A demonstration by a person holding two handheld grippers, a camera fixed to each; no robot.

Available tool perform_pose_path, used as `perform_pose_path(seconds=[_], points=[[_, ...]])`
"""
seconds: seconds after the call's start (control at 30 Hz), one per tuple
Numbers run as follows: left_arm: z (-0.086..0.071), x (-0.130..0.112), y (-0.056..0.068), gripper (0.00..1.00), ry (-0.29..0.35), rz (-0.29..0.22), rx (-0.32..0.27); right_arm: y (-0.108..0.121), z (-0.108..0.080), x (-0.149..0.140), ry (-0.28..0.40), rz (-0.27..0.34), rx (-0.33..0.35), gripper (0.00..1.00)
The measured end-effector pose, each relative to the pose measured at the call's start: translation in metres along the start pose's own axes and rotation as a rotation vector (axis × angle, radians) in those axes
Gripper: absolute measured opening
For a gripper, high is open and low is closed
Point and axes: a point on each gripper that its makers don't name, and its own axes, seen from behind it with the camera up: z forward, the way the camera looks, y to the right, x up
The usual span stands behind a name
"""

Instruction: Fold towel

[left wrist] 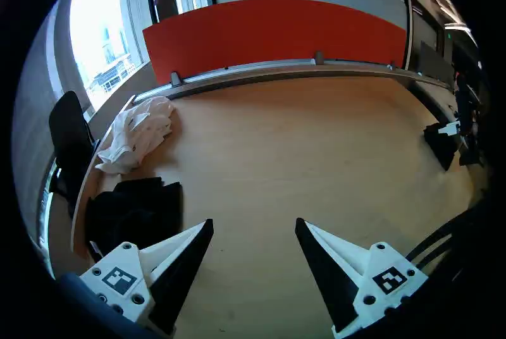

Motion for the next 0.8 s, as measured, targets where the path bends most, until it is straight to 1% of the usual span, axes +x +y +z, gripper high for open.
perform_pose_path(seconds=[0.17, 0.57, 0.8], points=[[-0.001, 0.001, 0.000, 0.96, 0.004, 0.001, -0.001, -0.002, -0.007, 0.007, 0.022, 0.003, -0.001, 1.00], [-0.002, 0.002, -0.001, 0.96, 0.010, -0.002, -0.003, 0.000, -0.016, 0.014, 0.045, 0.010, -0.007, 1.00], [-0.001, 0.007, 0.000, 0.96, 0.019, 0.000, -0.007, -0.004, -0.032, 0.028, 0.113, 0.032, -0.004, 1.00]])
